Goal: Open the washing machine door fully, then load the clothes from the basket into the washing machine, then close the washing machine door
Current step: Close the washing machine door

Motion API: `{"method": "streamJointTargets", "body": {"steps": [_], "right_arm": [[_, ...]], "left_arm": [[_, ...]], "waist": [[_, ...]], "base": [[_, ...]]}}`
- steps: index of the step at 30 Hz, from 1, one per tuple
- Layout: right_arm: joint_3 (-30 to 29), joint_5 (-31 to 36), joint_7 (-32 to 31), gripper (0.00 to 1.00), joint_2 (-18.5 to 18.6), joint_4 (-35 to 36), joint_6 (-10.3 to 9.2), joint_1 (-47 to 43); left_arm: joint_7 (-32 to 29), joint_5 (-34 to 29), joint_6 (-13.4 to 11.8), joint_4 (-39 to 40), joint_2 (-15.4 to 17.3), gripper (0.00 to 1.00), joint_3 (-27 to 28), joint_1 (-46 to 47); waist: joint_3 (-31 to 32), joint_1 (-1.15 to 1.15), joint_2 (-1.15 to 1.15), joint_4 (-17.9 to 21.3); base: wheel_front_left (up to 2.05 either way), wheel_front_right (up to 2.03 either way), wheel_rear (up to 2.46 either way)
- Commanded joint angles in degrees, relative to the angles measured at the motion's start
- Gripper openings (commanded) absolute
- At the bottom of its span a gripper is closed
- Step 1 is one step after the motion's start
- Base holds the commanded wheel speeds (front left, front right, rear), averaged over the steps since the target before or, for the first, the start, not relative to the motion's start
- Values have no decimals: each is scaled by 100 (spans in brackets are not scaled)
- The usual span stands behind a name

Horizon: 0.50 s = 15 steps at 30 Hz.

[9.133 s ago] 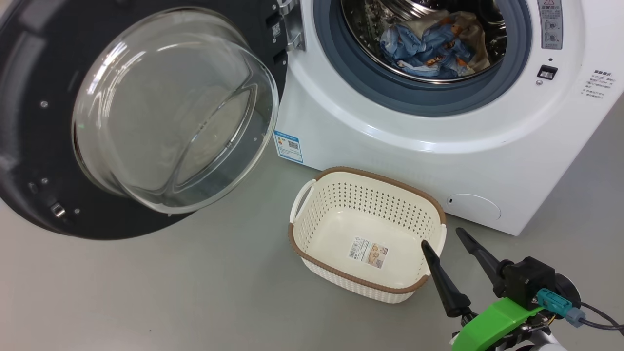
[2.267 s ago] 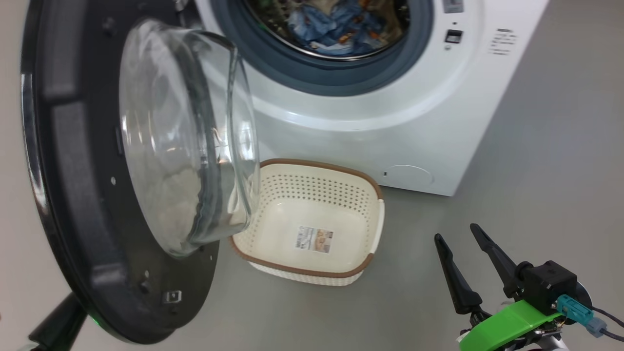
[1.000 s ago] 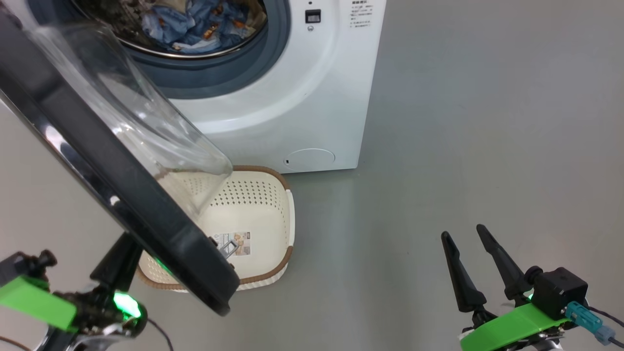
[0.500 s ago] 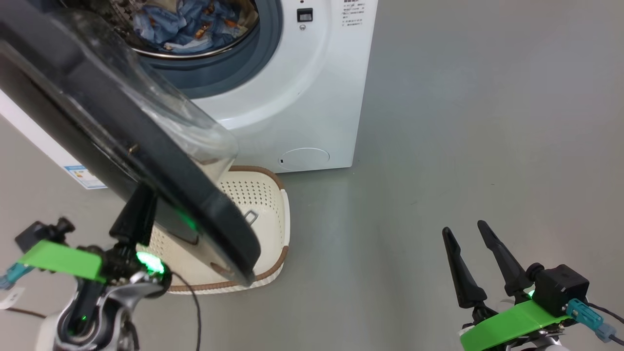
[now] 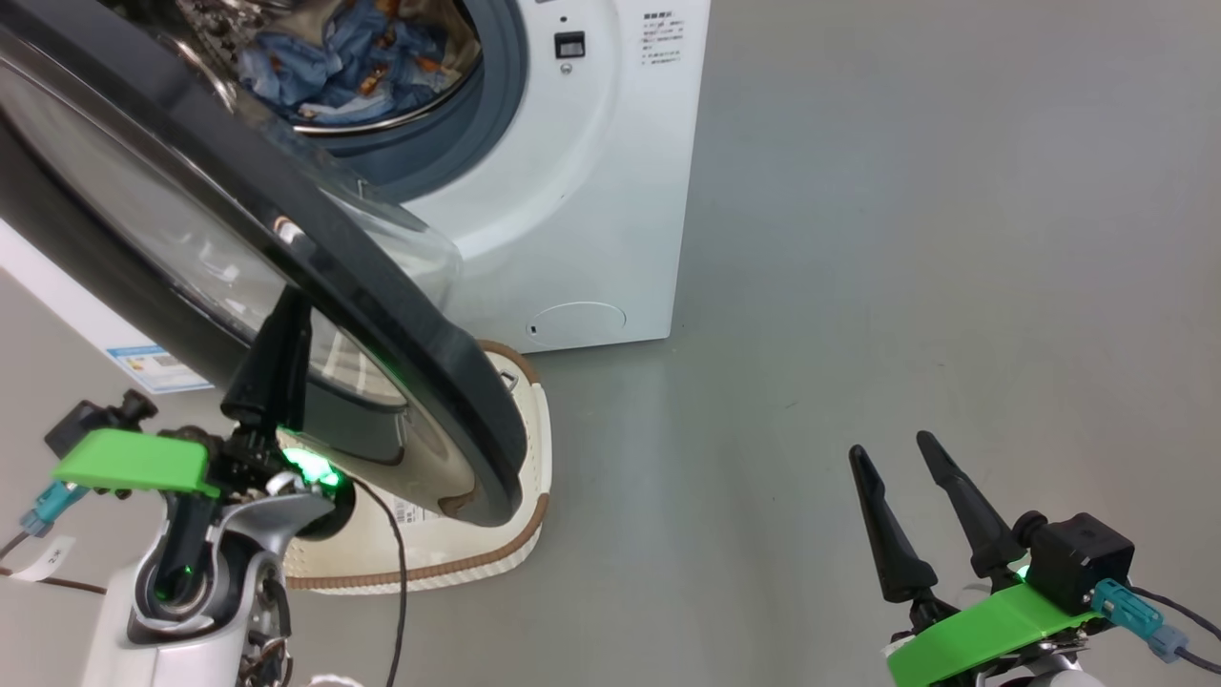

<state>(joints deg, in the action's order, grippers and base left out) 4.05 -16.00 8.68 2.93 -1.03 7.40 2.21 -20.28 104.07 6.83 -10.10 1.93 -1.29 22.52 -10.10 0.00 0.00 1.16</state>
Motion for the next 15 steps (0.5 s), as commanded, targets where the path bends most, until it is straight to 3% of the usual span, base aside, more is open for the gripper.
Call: {"method": "streamJointTargets", "body": {"steps": [1, 15], "right_arm": [[185, -52, 31, 100, -5, 110, 9, 144], [137, -67, 24, 100, -5, 57, 9, 58]], "left_arm": [[86, 38, 65, 87, 96, 0, 166, 281], [158, -109, 66, 373, 95, 0, 385, -158]], "waist": [[31, 0, 0, 33], [146, 0, 0, 58]], "base": [[0, 0, 0], [0, 0, 0]]}}
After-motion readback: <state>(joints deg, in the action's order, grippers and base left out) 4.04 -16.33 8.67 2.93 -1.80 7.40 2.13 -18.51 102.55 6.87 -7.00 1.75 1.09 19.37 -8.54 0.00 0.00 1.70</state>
